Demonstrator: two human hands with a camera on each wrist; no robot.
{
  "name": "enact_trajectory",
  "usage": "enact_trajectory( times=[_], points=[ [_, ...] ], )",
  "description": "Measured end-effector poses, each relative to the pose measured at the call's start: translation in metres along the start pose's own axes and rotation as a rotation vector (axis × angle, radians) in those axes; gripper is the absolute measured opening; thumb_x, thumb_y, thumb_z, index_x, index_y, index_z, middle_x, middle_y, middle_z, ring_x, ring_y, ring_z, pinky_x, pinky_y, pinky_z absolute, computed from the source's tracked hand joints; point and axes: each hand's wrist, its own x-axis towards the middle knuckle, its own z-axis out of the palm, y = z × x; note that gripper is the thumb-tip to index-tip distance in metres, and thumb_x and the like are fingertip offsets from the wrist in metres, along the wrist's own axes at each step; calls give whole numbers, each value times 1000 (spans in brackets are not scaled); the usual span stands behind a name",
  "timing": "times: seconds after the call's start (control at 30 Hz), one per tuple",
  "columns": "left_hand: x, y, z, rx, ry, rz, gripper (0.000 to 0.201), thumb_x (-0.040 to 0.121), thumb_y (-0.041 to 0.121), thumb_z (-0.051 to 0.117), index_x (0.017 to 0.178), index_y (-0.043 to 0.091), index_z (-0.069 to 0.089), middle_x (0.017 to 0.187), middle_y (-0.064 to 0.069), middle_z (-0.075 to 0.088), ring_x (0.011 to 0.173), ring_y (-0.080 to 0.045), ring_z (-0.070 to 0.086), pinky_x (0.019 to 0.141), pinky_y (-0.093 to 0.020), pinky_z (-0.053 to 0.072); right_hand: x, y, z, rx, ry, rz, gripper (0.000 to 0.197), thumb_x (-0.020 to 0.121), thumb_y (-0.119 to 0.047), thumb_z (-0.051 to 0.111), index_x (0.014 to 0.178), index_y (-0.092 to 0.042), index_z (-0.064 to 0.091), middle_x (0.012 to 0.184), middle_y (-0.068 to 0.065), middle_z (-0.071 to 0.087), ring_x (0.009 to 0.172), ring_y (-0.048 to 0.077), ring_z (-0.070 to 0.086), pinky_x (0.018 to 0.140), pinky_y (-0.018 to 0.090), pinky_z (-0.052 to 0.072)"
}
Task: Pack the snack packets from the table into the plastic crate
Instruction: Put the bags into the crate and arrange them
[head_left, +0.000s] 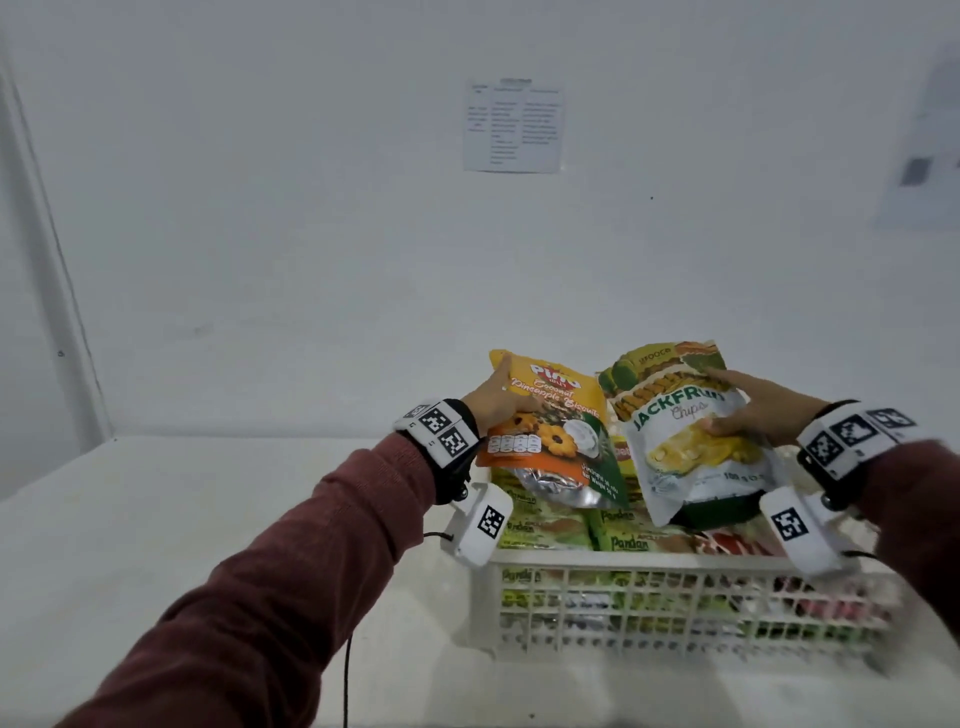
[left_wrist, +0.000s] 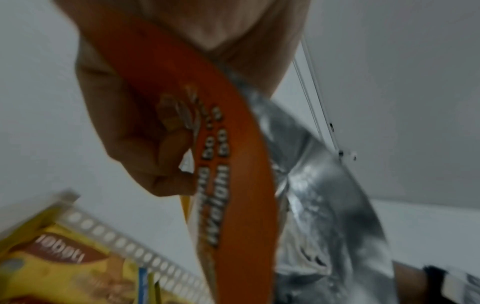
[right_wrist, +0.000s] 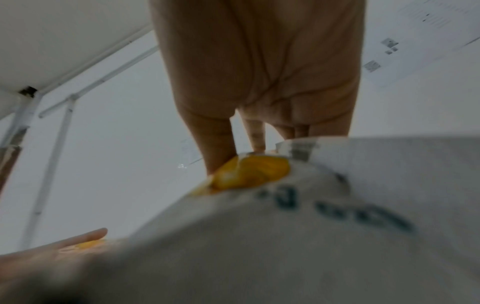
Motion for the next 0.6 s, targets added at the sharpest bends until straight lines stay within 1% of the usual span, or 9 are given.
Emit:
enact_trajectory(
  times=[0.07,0.13,0.2,0.27,0.33,0.37,0.43,0.53,0.6],
  points=[
    [8,2,9,82,-58,-17,85,92,14,55,148,31,-7,147,-22,33,98,-35,59,85,-44,48,13,20,-8,27,-66,40,166,-4,-59,84,146,-18,25,141,15,41,124,35,46,102,52,40],
    [17,4,11,201,-99,-37,76,93,16,54,149,27,4,147,-19,36,109,-31,55,94,-42,44,14,23,-11,26,-111,49,152,5,-48,90,142,-20,30,135,13,45,119,34,48,99,49,43],
    [30,6,11,288,-175,-130,80,91,24,57,147,37,1,137,-23,48,98,-28,51,101,-51,38,16,24,-16,-49,-140,67,129,22,-39,94,134,-26,32,131,8,46,117,33,49,96,45,44],
    [38,8,15,328,-226,-193,84,88,29,60,145,43,-1,130,-20,54,93,-24,52,100,-53,39,22,28,-22,-93,-185,99,125,20,-44,92,130,-30,33,128,5,45,116,32,49,95,43,45],
    [34,14,25,371,-179,-144,72,91,26,57,148,29,13,136,-7,48,86,-7,57,89,-31,47,31,36,-24,-113,-205,134,112,40,-35,91,135,-29,32,136,6,42,120,33,47,100,45,43],
    [35,15,30,403,-143,-110,66,92,23,56,147,23,20,142,-6,42,92,-5,56,86,-23,44,37,42,-25,-119,-215,127,110,42,-38,90,135,-30,32,137,5,41,122,32,46,102,45,42],
    [36,16,40,483,-122,-97,65,93,19,54,148,22,20,150,-8,32,124,-18,46,99,-29,40,42,48,-27,-179,-246,111,115,29,-53,89,128,-31,34,129,3,44,121,31,48,100,42,44],
    [35,21,56,608,-174,-222,71,97,22,47,149,30,0,152,-12,28,134,-32,37,106,-36,37,42,49,-26,-172,-300,158,74,79,-16,71,142,-18,32,130,14,49,103,28,56,75,29,57],
    [33,23,65,681,-160,-264,70,98,26,45,149,28,-3,153,-12,26,133,-32,37,102,-34,38,41,49,-25,-198,-319,163,72,84,-13,64,145,-15,27,132,16,49,102,28,56,78,32,55]
  ],
)
